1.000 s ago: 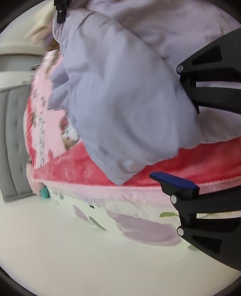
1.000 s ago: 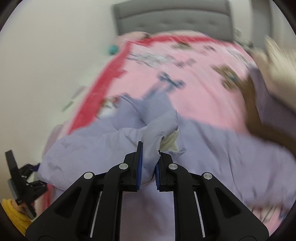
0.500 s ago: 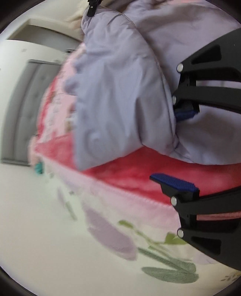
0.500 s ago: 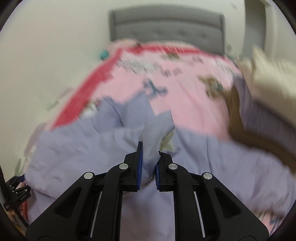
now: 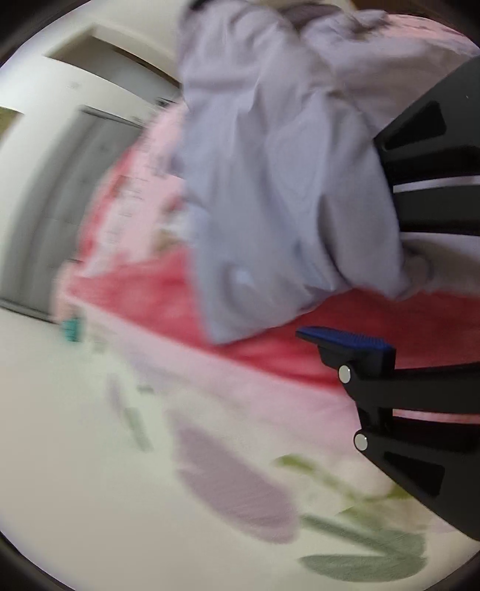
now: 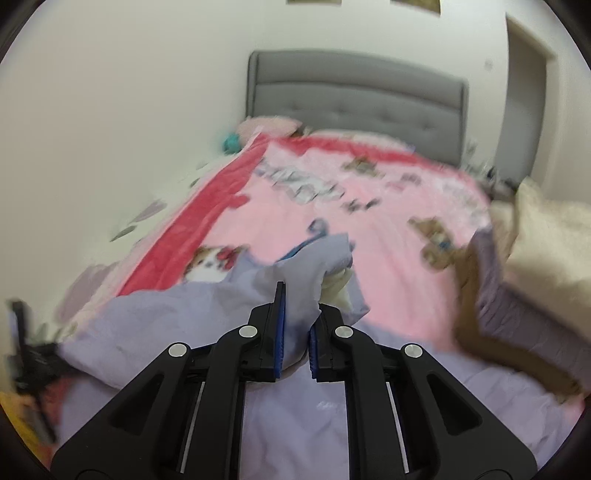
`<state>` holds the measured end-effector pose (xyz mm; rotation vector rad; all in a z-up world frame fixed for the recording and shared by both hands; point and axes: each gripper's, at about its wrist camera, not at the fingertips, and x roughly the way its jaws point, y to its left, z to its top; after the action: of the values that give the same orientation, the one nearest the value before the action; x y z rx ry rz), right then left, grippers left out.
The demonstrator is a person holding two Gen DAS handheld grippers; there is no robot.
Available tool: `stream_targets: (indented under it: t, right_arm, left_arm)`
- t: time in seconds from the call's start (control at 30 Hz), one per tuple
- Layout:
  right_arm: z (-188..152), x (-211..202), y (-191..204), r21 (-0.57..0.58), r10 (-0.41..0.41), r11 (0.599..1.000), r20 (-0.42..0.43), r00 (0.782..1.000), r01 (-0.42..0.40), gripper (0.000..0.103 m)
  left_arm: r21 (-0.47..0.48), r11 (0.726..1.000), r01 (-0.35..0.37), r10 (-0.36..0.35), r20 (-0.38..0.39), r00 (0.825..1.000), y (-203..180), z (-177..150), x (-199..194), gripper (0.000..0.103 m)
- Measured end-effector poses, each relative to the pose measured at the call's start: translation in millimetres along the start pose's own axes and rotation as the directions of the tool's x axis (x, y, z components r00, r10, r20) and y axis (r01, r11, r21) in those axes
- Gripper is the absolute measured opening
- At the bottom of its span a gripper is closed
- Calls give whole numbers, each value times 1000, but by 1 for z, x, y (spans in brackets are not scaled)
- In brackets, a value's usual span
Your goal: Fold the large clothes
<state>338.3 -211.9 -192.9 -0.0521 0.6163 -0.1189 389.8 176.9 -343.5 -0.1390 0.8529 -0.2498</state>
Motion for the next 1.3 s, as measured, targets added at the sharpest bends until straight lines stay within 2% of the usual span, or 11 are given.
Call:
stream_targets:
  t: [0.23, 0.37, 0.5, 0.67, 0.8, 0.97, 1.07, 1.1, 1.17, 1.2, 1.3]
  right_arm:
    - [-34, 50, 2, -47, -52, 998, -171, 984, 45, 9]
    - [-62, 53, -1, -40, -73, 997, -208, 975, 66, 9]
    - [-69, 36, 8, -99, -120, 989, -123, 985, 108, 9]
    - [-119, 91, -10, 17, -93, 994, -390, 916, 109, 9]
    - [-143, 103, -2, -5, -124, 991, -447, 886, 136, 10]
    - [-132, 71, -4, 77, -122, 984, -376, 919, 162, 9]
    - [-138, 69, -6, 37, -135, 985, -423, 896, 166, 14]
    - [-139, 63, -12, 78, -97, 987, -411, 906, 141, 18]
    - [-137, 52, -26, 132, -62, 984, -367, 928, 118, 62]
    - [-136, 46, -32, 147, -57, 983, -346, 937, 114, 67]
    - [-128, 31, -42, 158, -36, 983, -307, 951, 88, 60]
  left_arm:
    - [198, 980, -18, 58, -197, 979, -5, -23, 27, 33]
    - [126, 992, 1, 19, -157, 987, 3, -30, 23, 33]
    - [150, 986, -79, 92, -78, 993, -8, -31, 11, 29]
    - [104, 993, -52, 72, -199, 977, -1, -40, 39, 31]
    - [158, 986, -54, 86, -202, 976, -3, -37, 42, 38]
    - [170, 982, -85, 114, -169, 979, -5, -33, 33, 41]
    - [215, 968, -127, 152, -105, 983, -11, -39, 16, 57]
    - [237, 963, -129, 155, -96, 983, -13, -41, 10, 57]
    - [266, 954, -142, 167, -75, 983, -18, -47, -4, 60]
    - [265, 953, -148, 171, -66, 983, -19, -53, -13, 72]
    - [257, 955, -146, 164, -49, 985, -23, -71, -35, 77]
